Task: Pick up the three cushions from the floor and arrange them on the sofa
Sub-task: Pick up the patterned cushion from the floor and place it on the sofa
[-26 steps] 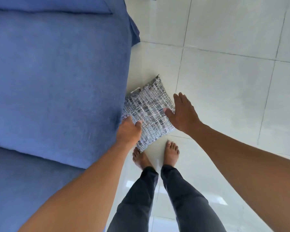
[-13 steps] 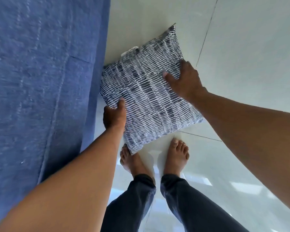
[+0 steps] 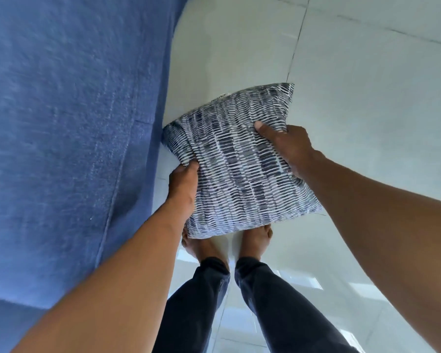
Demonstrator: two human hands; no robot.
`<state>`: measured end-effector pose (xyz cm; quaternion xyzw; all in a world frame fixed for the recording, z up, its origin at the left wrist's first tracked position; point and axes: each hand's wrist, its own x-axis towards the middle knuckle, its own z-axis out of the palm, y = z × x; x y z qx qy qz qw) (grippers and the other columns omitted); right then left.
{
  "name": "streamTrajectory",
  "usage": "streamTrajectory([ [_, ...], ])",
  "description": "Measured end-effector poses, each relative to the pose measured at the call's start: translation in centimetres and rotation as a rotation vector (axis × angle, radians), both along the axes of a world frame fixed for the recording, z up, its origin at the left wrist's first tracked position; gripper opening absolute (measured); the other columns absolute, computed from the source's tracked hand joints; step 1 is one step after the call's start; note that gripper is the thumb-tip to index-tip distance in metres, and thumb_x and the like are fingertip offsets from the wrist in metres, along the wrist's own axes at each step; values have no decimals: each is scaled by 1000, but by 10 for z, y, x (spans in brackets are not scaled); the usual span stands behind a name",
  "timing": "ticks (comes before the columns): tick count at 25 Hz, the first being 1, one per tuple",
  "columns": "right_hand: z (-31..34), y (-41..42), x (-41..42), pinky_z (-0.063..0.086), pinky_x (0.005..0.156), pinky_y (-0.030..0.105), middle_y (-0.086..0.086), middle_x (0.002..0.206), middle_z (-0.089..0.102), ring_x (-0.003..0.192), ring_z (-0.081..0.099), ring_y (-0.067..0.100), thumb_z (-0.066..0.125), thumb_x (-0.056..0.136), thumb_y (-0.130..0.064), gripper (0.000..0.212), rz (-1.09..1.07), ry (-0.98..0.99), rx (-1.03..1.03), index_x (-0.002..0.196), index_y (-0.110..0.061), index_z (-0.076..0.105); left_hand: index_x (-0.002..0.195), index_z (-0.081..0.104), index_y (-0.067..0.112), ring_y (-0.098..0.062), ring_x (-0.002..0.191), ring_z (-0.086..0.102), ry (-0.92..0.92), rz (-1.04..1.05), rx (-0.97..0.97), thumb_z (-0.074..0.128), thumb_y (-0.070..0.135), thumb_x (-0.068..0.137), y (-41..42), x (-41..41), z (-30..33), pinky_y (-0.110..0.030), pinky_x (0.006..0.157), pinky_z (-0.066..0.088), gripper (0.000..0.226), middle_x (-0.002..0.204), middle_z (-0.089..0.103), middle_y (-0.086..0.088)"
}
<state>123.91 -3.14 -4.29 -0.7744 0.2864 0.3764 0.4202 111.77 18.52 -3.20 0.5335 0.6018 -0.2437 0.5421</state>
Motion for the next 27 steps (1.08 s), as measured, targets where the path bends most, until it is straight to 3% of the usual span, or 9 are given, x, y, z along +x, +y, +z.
streamTrajectory([
  [5, 123, -25, 1, 67, 83, 45, -2, 78, 83, 75, 81, 21, 86, 34, -87, 85, -52, -53, 2, 83, -17, 82, 88, 70, 21, -25, 93, 73, -40, -56, -51, 62, 30, 98, -15, 6, 104, -31, 69, 55, 16, 93, 77, -1],
  [8, 202, -36, 1, 65, 89, 47, 2, 90, 84, 85, 81, 24, 87, 46, -79, 81, -77, -89, 23, 96, -15, 81, 93, 70, 21, -26, 97, 73, -83, -109, -81, 62, 31, 98, -21, 12, 178, -36, 78, 58, 14, 102, 78, -5],
  [13, 305, -42, -9, 65, 90, 45, -3, 91, 84, 85, 81, 20, 87, 49, -78, 74, -132, -152, 79, 96, -20, 83, 92, 73, 21, -23, 96, 76, -188, -99, -56, 67, 26, 99, -22, 17, 290, -34, 81, 60, 11, 102, 80, -3],
  [17, 376, -34, -17, 65, 90, 45, -7, 87, 84, 83, 80, 17, 84, 53, -80, 67, -151, -223, 86, 92, -26, 83, 96, 75, 19, -30, 104, 76, -304, -44, -27, 65, 16, 101, -18, 18, 375, -46, 94, 62, 12, 110, 81, -11],
  [20, 413, -25, -24, 65, 91, 43, -12, 86, 84, 84, 80, 13, 83, 58, -78, 58, -143, -298, 122, 92, -31, 83, 105, 77, 19, -29, 104, 77, -367, -10, -8, 66, 15, 100, -14, 19, 422, -44, 93, 62, 13, 111, 81, -9],
  [23, 448, -12, -24, 64, 92, 45, -13, 87, 83, 86, 80, 13, 85, 61, -72, 45, -140, -337, 178, 86, -35, 82, 101, 76, 21, -29, 103, 77, -422, 38, 1, 68, 17, 98, -2, 16, 463, -45, 92, 63, 10, 111, 82, -8],
  [27, 484, 12, -17, 63, 94, 47, -11, 91, 84, 89, 81, 16, 89, 60, -66, 49, -69, -336, 266, 94, -31, 82, 99, 77, 19, -25, 92, 79, -470, 129, 15, 69, 19, 97, 25, 3, 494, -40, 81, 66, 8, 103, 84, -8],
])
